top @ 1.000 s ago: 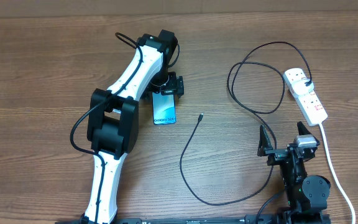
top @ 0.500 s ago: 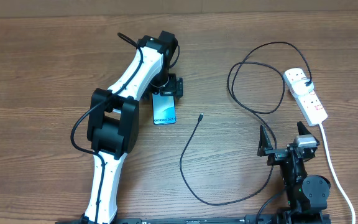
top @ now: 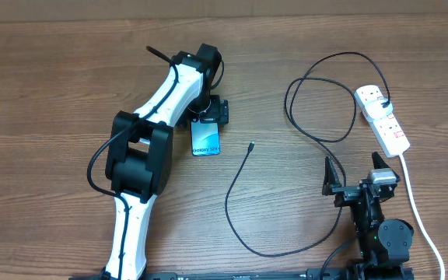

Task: Plug charger to phone and switch on socket
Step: 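Lower the left gripper and close it on the smartphone's sides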

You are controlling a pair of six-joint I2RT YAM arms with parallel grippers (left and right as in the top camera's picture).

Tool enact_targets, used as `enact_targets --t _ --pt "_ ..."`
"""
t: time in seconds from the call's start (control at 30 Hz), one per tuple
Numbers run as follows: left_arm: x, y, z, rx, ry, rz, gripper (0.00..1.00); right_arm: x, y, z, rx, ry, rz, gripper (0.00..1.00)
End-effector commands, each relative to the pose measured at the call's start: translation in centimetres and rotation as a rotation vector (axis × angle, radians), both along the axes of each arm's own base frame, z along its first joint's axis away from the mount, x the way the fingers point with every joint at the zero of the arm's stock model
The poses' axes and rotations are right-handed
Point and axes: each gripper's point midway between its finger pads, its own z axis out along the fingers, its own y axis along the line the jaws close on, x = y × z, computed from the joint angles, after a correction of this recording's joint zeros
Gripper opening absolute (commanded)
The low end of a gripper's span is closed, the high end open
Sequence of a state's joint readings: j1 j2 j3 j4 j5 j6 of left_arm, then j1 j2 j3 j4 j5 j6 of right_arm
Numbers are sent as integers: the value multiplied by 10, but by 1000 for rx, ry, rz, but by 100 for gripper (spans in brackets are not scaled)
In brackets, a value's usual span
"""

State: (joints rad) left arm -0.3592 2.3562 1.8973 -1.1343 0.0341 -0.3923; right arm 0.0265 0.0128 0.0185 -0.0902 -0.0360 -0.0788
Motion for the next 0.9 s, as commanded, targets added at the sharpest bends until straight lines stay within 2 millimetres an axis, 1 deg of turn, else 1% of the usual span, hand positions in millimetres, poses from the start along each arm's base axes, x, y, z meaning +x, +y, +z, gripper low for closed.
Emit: enact_targets --t 0.0,0.17,0.27,0.4,0.43,0.5,0.57,0.77,0.87 --pt "-26 10 -41 33 117 12 100 0 -2 -1 -4 -6 -12 100" --pt "-28 10 -41 35 124 16 100 0 -2 -1 -4 -6 -12 100" --pt "-31 12 -40 44 138 50 100 0 -2 -1 -4 -6 -12 100" --pt "-32 12 -40 48 142 64 96 0 -2 -1 -4 -6 -12 100" --pt "-32 12 -40 48 143 64 94 0 -2 -1 -4 -6 -12 100" --pt "-32 12 -40 48 143 66 92 0 -2 -1 -4 -6 -12 100" --pt "-32 12 -40 48 142 66 87 0 -2 -1 -4 -7 -12 100" --pt "-31 13 -40 50 138 66 87 0 -2 -1 -4 -6 -12 100" --pt "-31 13 -40 50 139 66 83 0 -2 -1 -4 -6 -12 100"
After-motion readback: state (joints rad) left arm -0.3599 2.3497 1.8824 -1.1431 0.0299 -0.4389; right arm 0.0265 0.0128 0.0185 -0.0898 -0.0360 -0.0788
